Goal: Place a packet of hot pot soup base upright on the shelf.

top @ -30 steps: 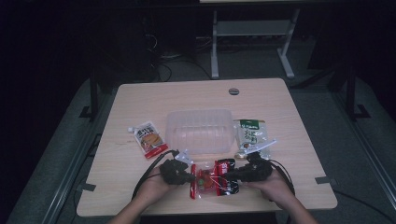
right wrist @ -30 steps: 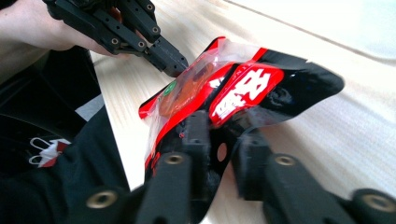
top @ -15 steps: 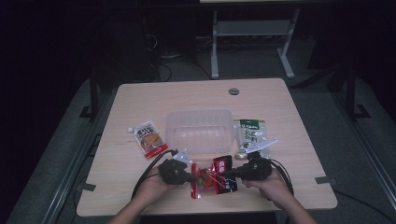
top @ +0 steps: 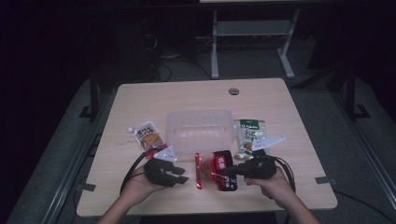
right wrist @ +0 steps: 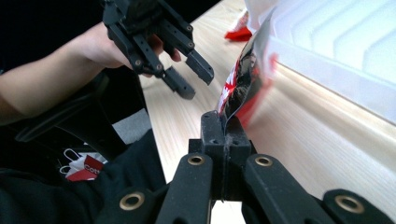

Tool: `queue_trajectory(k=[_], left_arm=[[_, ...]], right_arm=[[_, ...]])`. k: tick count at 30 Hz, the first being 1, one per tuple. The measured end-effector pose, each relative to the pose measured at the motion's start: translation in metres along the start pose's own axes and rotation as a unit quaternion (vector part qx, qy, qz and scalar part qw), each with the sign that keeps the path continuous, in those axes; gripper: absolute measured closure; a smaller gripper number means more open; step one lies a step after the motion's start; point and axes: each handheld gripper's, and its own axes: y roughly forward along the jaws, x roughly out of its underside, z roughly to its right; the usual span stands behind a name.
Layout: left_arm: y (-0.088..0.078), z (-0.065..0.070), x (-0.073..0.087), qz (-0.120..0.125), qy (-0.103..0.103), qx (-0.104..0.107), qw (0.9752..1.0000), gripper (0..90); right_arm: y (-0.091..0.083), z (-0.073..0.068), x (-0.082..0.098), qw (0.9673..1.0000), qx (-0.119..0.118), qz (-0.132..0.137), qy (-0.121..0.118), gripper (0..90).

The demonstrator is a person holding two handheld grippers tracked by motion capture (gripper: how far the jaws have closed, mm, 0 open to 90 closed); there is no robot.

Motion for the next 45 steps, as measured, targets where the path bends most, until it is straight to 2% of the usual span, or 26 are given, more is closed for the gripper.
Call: queue_trajectory(k=[1,5,7,9,13,14,15,16,17,18,27,32,35,37,45], left_arm=[[-0.004,0.0,0.004,0.0,0.002,-0.007,1.0,53.6],[-0.012,-0.001,0.015,0.004,-0.002,-0.01,0.9999,44.6],[-0.014,-0.001,0.017,0.006,-0.003,-0.012,0.9999,43.1],[-0.018,-0.003,0.024,0.007,-0.003,-0.013,0.9999,37.9],[-0.019,-0.005,0.026,0.014,-0.012,-0.013,0.9997,34.5],[-0.02,-0.006,0.025,0.011,-0.01,-0.017,0.9997,32.8],[-0.019,-0.006,0.025,0.017,-0.018,-0.017,0.9996,32.3],[-0.02,-0.008,0.026,0.018,-0.017,-0.02,0.9995,30.1],[-0.02,-0.008,0.026,0.018,-0.017,-0.02,0.9995,29.9],[-0.021,-0.009,0.027,0.016,-0.012,-0.03,0.9994,29.8],[-0.025,-0.013,0.03,0.02,-0.017,-0.024,0.9994,29.1],[-0.028,-0.013,0.038,0.03,-0.022,-0.021,0.9991,26.2],[-0.029,-0.012,0.044,0.028,-0.022,-0.028,0.9989,23.8],[-0.029,-0.012,0.045,0.033,-0.027,-0.031,0.9986,22.4],[-0.031,-0.012,0.047,0.036,-0.024,-0.04,0.9983,20.0]], right_arm=[[-0.001,-0.001,-0.002,1.0,-0.002,0.003,-0.003,90.0],[-0.003,-0.005,-0.007,0.9997,-0.009,0.019,-0.013,90.0],[-0.004,-0.005,-0.008,0.9996,-0.011,0.021,-0.013,90.0],[-0.008,-0.005,-0.011,0.9991,-0.023,0.034,-0.005,90.0],[-0.012,-0.007,-0.012,0.9987,-0.026,0.043,-0.005,90.0],[-0.012,-0.007,-0.013,0.9985,-0.027,0.046,-0.01,90.0],[-0.013,-0.007,-0.013,0.9986,-0.026,0.044,-0.008,90.0],[-0.014,-0.007,-0.014,0.9984,-0.026,0.049,-0.013,90.0],[-0.015,-0.008,-0.015,0.9984,-0.028,0.047,-0.01,90.0],[-0.015,-0.008,-0.015,0.9985,-0.027,0.047,-0.011,90.0],[-0.018,-0.011,-0.02,0.9976,-0.034,0.056,-0.022,90.0],[-0.021,-0.013,-0.029,0.9971,-0.032,0.061,-0.031,90.0],[-0.022,-0.013,-0.033,0.9966,-0.031,0.066,-0.039,90.0],[-0.023,-0.013,-0.037,0.9965,-0.032,0.068,-0.037,90.0],[-0.023,-0.014,-0.054,0.996,-0.023,0.071,-0.049,90.0]])
